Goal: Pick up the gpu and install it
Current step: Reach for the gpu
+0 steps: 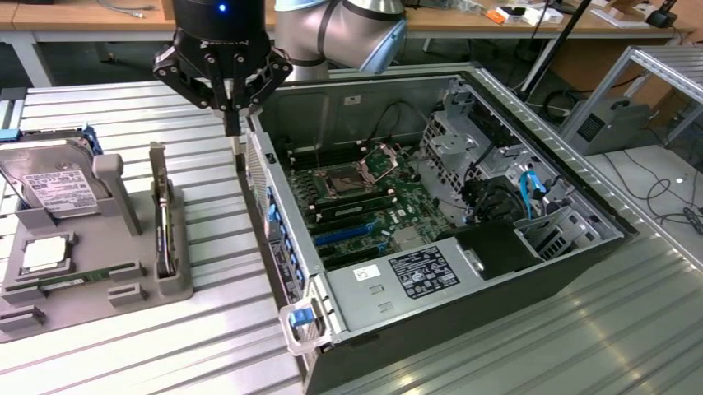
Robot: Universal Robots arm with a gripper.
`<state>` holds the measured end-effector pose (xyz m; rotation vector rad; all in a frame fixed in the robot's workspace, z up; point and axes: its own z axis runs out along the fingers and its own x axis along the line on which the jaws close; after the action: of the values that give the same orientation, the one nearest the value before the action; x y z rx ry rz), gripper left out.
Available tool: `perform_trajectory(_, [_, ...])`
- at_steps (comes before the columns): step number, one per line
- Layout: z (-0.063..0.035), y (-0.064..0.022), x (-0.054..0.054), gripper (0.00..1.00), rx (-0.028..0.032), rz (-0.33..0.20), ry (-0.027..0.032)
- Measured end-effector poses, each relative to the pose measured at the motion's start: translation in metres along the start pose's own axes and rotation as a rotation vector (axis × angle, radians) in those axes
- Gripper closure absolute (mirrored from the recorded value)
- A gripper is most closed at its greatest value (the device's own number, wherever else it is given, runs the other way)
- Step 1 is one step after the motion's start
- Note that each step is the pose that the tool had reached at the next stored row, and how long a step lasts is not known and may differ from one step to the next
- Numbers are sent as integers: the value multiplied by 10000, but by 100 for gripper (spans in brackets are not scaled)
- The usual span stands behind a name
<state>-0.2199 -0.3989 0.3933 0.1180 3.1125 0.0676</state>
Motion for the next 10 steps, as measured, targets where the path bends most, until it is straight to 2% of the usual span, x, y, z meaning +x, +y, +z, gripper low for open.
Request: perform_trajectory(10, [0,-1,16,89,0,1,0])
